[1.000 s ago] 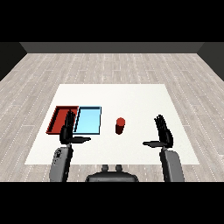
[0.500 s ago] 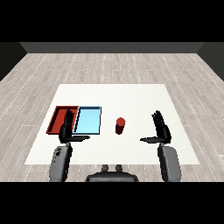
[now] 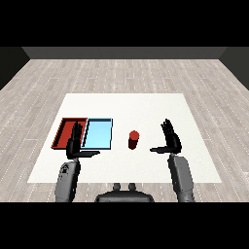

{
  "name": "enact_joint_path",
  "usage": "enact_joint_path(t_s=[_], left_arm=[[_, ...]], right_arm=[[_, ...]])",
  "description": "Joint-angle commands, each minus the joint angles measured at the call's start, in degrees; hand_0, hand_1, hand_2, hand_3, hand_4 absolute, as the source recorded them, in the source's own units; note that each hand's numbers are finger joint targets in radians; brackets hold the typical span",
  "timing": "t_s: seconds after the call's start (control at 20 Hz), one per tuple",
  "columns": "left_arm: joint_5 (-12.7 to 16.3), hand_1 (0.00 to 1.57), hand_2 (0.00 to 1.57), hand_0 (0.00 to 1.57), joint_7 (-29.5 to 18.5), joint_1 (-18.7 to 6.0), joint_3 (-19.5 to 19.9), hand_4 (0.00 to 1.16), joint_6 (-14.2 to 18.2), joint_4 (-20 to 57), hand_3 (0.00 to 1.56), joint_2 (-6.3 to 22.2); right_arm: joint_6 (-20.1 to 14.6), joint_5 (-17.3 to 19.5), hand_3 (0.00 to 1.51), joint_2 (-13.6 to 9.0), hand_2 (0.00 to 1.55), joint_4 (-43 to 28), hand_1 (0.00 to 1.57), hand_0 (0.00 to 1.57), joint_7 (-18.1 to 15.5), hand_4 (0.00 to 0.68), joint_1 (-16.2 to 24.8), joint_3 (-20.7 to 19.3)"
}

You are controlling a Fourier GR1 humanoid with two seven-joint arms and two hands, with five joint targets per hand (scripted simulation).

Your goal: Pick the red can and put it in the red box

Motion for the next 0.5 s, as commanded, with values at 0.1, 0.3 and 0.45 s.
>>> enact_joint_path(t_s=[0.1, 0.3, 0.45], left_arm=[[0.6, 0.0, 0.0, 0.0, 0.1, 2.0, -0.2, 0.0, 0.2, -1.1, 0.0, -0.9], [0.7, 0.0, 0.0, 0.0, -1.4, -3.7, 1.5, 0.0, -0.1, 5.6, 0.0, 0.0], [-1.1, 0.0, 0.0, 0.0, 4.0, 0.6, -2.4, 0.0, 2.5, -4.2, 0.0, -2.2]], right_arm=[[-0.2, -0.8, 0.0, 1.7, 0.0, -1.6, 0.0, 0.0, 2.0, 0.0, 1.6, 2.1], [-1.9, 0.2, 0.0, 4.4, 0.0, 1.6, 0.0, 0.0, -0.9, 0.0, 0.7, 3.5], [-2.2, 0.0, 0.0, 4.6, 0.0, 8.5, 0.0, 0.0, -1.5, 0.0, -4.0, 3.4]])
